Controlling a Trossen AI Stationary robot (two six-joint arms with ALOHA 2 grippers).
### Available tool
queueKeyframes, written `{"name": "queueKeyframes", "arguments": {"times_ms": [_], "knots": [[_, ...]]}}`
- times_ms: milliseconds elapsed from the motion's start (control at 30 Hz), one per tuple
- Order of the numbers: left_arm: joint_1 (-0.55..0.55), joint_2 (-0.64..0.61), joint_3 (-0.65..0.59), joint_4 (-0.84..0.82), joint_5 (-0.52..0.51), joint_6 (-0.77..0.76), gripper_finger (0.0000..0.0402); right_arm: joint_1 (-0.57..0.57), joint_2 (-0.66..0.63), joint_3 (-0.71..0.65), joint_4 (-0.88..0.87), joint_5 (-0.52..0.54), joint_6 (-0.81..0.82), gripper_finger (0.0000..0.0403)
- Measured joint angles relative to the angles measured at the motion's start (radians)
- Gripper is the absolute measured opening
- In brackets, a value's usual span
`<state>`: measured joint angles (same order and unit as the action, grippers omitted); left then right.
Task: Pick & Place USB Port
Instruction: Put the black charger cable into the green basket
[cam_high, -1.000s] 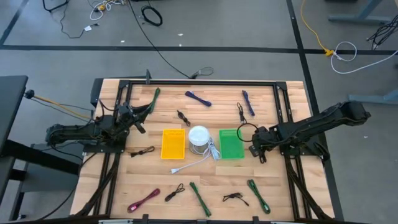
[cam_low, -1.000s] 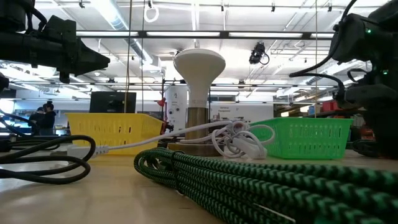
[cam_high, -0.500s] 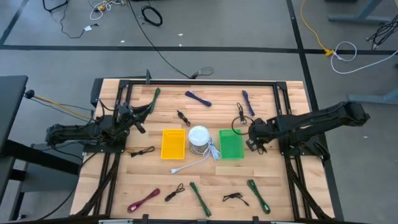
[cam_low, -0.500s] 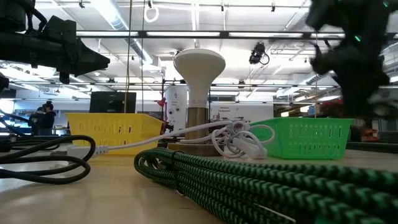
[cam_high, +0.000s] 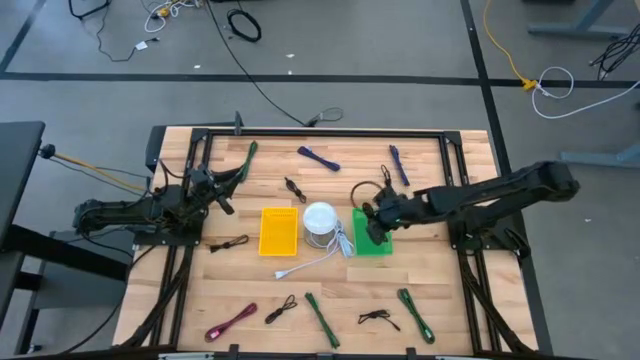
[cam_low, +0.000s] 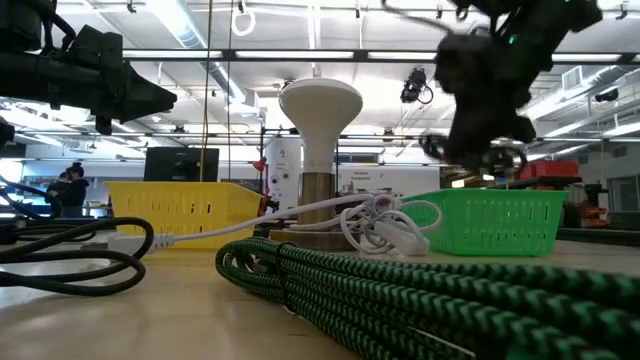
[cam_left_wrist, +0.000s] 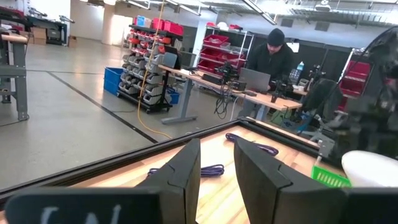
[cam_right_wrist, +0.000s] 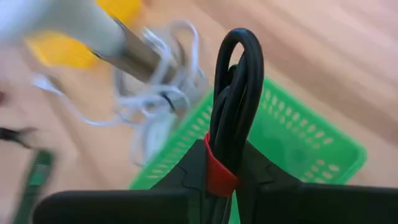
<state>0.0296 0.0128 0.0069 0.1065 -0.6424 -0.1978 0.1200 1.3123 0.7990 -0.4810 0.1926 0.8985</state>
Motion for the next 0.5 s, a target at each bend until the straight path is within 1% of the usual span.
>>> {"name": "queueKeyframes", "arguments": {"times_ms": [100, 200, 500], "knots": [[0.000, 0.000, 0.000, 0.000, 0.000, 0.000, 0.0103, 0.002, 0.072, 0.000, 0.052, -0.006, 0.009, 0.0040], [0.000, 0.000, 0.000, 0.000, 0.000, 0.000, 0.0103, 0.001, 0.111, 0.000, 0.097, -0.016, -0.001, 0.0040], [0.000, 0.000, 0.000, 0.000, 0.000, 0.001, 0.0103, 0.001, 0.120, 0.000, 0.100, -0.028, 0.000, 0.0040]]}}
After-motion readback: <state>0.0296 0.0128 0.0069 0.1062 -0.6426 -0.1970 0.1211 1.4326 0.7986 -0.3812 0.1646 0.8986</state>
